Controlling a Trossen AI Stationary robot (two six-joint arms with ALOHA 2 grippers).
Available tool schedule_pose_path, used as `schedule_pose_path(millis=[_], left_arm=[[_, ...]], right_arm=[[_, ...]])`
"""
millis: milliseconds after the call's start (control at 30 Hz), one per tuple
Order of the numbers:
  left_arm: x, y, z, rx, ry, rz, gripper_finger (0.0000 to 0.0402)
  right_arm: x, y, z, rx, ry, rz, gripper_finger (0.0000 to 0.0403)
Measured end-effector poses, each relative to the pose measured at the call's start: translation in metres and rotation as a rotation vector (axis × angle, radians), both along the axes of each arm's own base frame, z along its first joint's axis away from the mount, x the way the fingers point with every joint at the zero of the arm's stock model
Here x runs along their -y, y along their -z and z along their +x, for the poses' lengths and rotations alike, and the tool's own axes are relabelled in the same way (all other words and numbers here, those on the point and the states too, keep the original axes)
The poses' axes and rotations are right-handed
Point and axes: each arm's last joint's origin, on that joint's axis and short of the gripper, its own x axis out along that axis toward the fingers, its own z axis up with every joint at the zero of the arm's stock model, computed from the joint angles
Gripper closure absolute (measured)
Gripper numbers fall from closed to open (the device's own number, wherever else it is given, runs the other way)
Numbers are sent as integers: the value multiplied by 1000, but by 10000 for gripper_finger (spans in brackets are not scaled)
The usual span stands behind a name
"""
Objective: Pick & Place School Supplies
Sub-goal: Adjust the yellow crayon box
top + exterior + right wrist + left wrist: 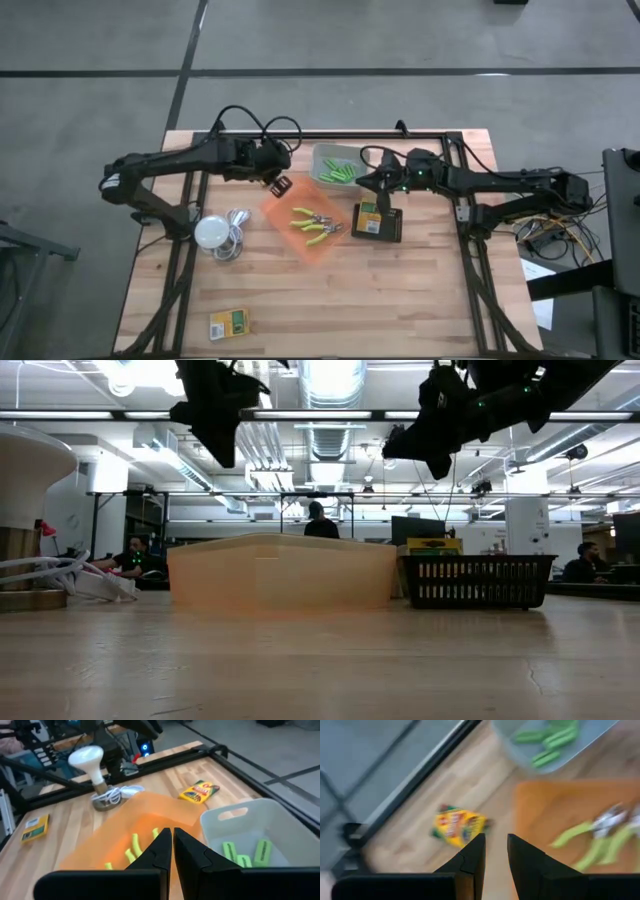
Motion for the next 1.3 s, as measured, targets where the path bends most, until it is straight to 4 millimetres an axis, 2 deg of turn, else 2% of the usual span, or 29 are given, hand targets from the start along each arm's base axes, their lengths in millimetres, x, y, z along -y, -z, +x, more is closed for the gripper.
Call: schedule_pose_path(millis=[133,300,367,500,633,767,867,1000,1133,1300], left_arm=[[-11,2,-6,-84,17,33,317],[-31,6,-13,-91,-78,20,317],[-39,8,-17,-76,-132,-6,317],[-56,12,-25,-60,-166,-96,317],[-69,22,-31,-57,-160,-150,319],[-80,37,-36,-7,-110,-239,317],[-86,47,-40,70,-45,-342,317],[-94,54,-50,186,-12,-411,317],[-103,59,-68,241,-120,-428,317],[-109,64,-84,382,-261,-437,317]], right_arm=[[6,-4,-1,37,29,7,385],[13,-18,4,224,67,40,385],[17,-20,9,233,79,33,385],[27,-32,29,168,113,37,385],[39,-39,59,50,112,32,385],[62,-49,89,12,162,104,385],[86,-47,106,-42,190,167,385],[110,-55,129,-64,25,179,385],[130,-57,147,-104,-49,175,385],[162,-52,159,-198,-56,99,385]])
